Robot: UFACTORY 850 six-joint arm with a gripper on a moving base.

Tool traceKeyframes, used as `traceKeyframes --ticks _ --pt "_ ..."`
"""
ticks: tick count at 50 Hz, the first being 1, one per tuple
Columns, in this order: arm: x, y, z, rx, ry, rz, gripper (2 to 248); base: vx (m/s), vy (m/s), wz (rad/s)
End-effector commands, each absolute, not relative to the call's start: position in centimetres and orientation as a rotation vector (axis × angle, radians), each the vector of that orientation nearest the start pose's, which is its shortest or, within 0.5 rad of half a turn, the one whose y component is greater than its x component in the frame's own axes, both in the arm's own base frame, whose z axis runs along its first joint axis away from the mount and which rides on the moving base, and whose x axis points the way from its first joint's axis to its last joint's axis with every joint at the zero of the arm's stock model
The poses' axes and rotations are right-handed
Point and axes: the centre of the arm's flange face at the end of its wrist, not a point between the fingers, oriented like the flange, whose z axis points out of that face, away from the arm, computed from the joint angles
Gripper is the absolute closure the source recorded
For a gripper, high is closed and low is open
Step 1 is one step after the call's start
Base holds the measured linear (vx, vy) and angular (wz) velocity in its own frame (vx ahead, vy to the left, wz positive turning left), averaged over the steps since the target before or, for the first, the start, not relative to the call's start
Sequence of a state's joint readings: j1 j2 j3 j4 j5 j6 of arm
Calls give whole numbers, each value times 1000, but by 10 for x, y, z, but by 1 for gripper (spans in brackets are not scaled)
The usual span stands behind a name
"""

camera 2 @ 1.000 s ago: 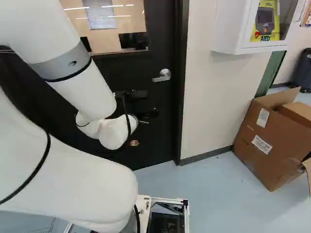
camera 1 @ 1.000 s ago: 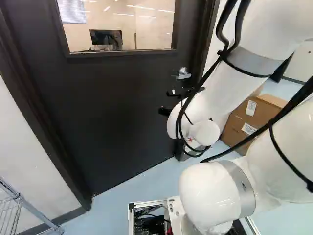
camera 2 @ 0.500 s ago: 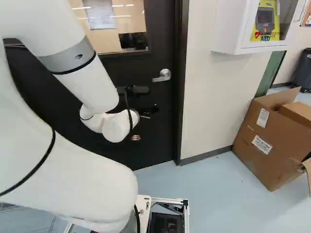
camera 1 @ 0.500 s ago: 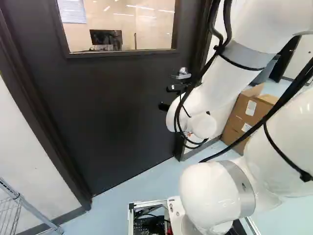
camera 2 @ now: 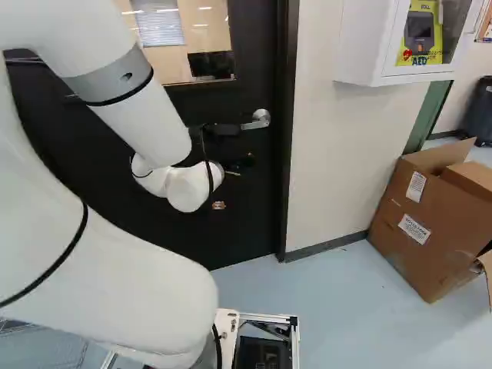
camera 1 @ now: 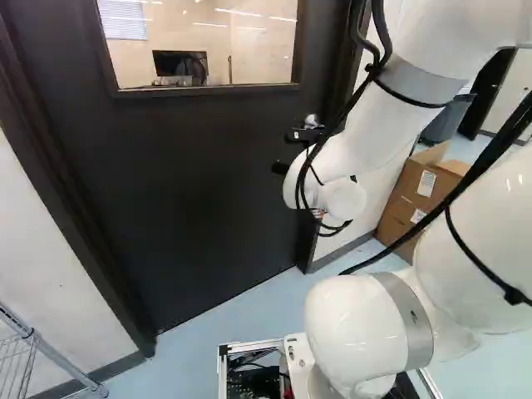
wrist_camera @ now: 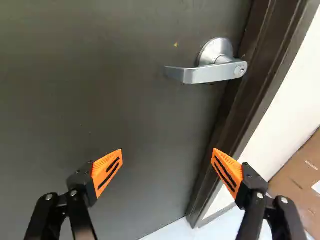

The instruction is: Open the door and move inside

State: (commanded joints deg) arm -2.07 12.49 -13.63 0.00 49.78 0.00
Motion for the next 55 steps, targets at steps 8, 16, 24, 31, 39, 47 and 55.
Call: traceKeyframes --ticks 8,16,24,31,39,47,55 --pt "335 -15 414 -2486 55 -1965 3 0 0 0" --pt "343 -18 423 -2473 64 -1989 3 0 0 0" --pt "350 -21 431 -2458 71 -2016 3 0 0 0" --pt "357 -24 438 -2444 67 -2038 3 0 0 0" --pt "362 -26 447 -2429 39 -2063 3 0 0 0" --pt "365 -28 455 -2412 -11 -2088 3 0 0 0" --pt "365 -30 462 -2394 -69 -2112 3 0 0 0"
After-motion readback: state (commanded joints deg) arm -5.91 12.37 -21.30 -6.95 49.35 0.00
